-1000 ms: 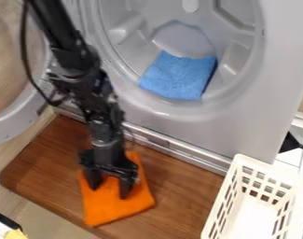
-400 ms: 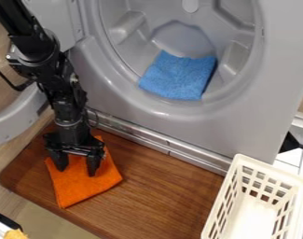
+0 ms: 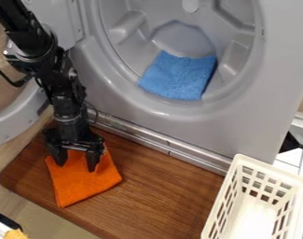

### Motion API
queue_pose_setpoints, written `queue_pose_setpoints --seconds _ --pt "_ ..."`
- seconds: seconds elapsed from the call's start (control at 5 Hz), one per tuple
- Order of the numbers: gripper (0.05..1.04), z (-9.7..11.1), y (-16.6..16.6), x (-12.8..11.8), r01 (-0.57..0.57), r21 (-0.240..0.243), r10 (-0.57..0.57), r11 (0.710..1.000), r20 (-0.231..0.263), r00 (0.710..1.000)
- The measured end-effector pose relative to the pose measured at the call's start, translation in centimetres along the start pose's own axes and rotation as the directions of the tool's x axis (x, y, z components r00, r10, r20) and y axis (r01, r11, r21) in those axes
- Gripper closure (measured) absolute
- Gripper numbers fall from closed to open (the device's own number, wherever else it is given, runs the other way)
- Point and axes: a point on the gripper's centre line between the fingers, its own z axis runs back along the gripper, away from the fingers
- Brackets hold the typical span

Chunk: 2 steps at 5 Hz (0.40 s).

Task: Move the orange cloth to the left side of the table

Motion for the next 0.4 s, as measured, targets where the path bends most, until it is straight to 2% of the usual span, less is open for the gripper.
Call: queue_pose_setpoints --seconds 0.2,0.4 --pt "0.083 1.1 -0.9 -0.4 0.028 0.0 -0.028 1.0 0.01 1.0" --pt "0.083 3.5 -2.0 -1.0 0.072 -0.004 -0.072 0.997 0.046 0.996"
